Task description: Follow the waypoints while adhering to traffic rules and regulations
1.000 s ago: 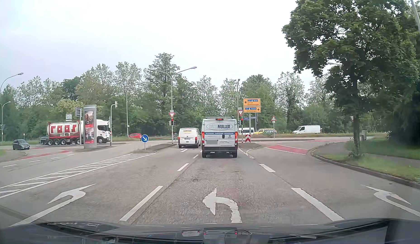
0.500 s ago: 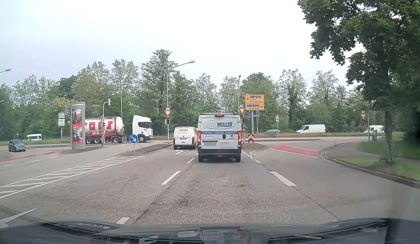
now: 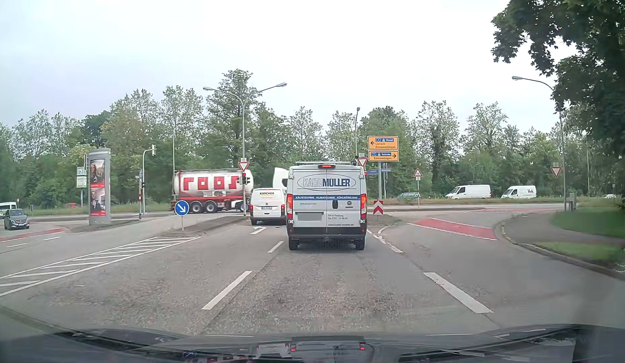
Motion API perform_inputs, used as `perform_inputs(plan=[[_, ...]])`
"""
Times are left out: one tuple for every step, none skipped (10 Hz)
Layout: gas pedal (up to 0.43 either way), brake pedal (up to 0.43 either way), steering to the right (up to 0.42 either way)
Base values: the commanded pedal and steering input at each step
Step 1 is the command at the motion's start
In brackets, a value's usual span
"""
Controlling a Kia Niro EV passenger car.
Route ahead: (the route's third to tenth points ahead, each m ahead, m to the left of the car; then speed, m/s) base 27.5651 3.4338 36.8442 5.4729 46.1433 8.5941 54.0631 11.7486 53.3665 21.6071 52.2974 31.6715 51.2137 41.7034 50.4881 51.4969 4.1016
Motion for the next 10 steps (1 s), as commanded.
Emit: perform_inputs(plan=[[0.0,0.22,0.003],[0.0,0.22,0.003],[0.0,0.22,0.003],[0.0,0.22,0.003],[0.0,0.22,0.003],[0.0,0.22,0.001],[0.0,0.22,-0.001],[0.0,0.22,-0.001],[0.0,0.207,0.0],[0.0,0.201,0.001]])
